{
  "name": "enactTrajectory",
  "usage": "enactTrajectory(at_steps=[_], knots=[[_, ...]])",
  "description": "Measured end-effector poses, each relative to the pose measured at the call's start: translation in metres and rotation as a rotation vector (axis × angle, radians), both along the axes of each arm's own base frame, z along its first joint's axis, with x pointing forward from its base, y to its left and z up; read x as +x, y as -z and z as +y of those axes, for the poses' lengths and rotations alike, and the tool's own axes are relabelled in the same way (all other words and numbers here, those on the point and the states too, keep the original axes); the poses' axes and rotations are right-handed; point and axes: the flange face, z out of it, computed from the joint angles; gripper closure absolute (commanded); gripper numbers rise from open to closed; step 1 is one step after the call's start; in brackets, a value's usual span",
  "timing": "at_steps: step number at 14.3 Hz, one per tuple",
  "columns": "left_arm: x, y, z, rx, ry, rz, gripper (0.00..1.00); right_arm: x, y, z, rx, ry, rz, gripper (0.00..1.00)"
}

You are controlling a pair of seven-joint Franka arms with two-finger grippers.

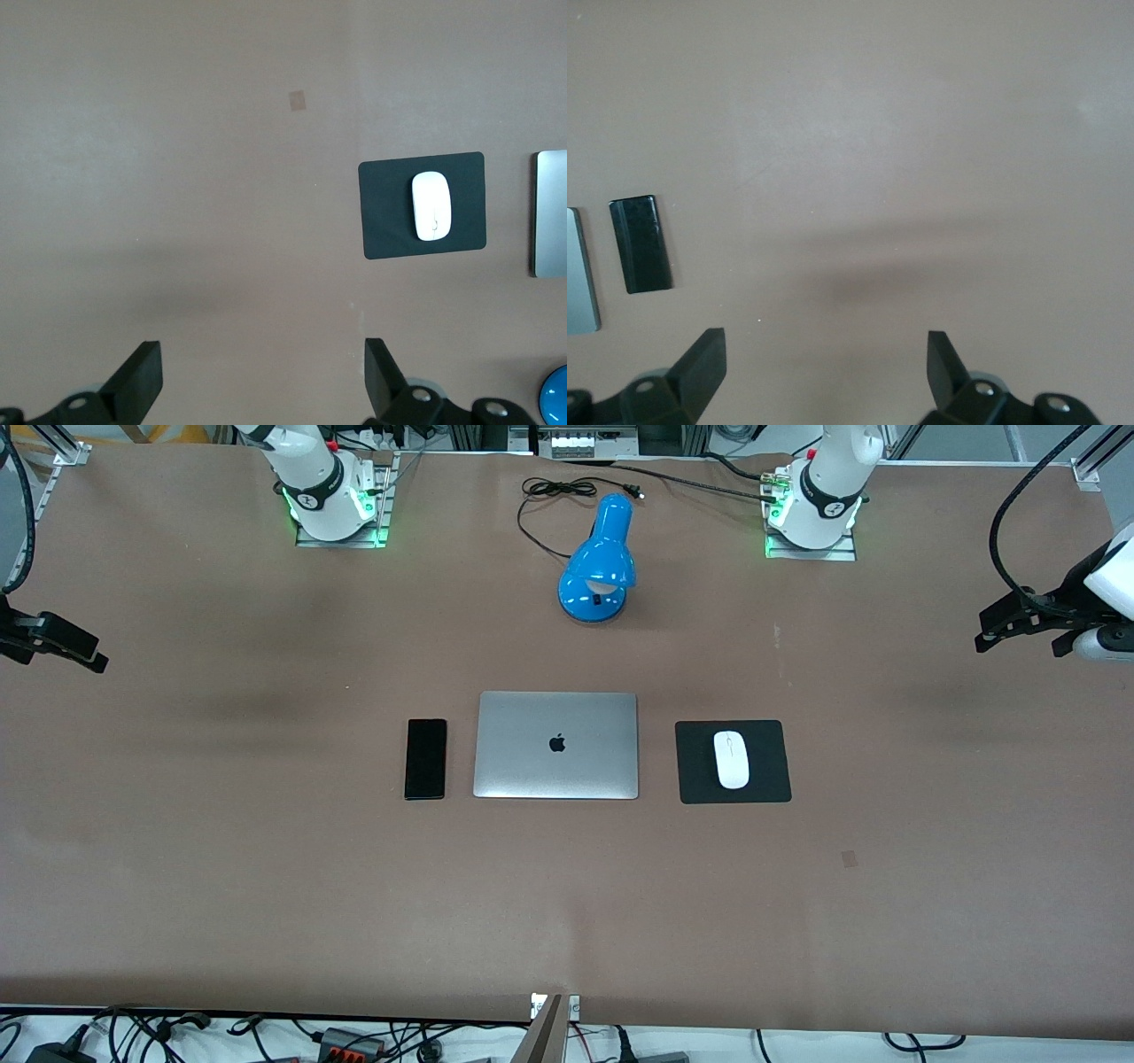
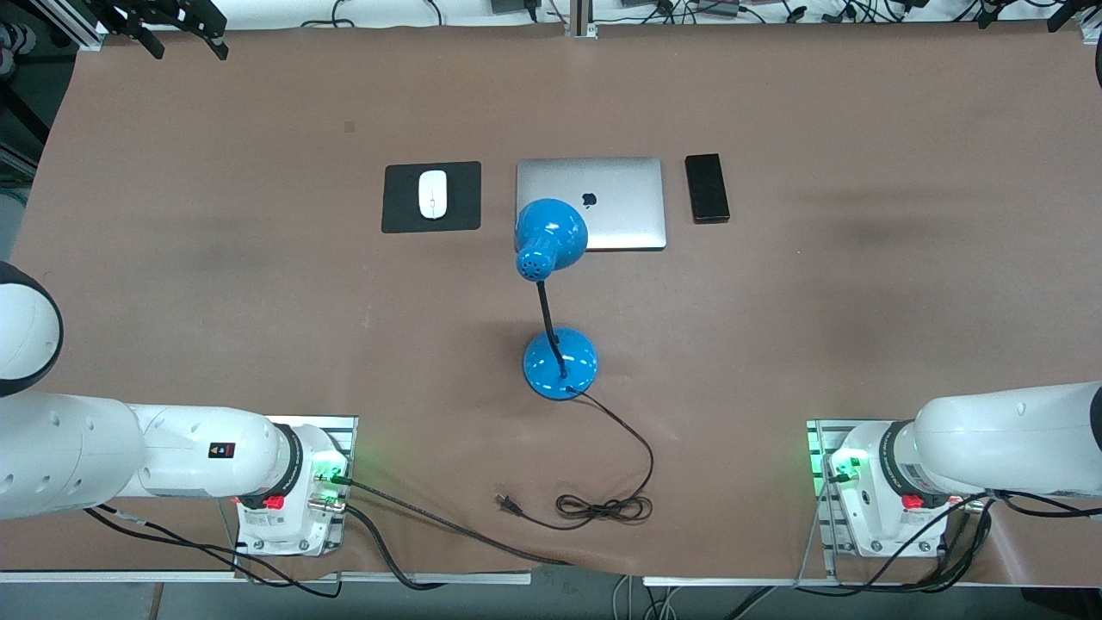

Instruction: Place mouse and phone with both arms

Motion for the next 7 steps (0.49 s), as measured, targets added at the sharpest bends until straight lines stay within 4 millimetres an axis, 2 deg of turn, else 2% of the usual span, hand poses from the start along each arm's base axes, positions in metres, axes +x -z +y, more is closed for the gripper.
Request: enactTrajectory(at_steps=[7], knots=[[0.0006,-0.0033,-0.0037,0.000,0.007,-0.006,0.00,-0.0008,-0.0004,-0.0011,-0.008,-0.002,0.007,0.00]])
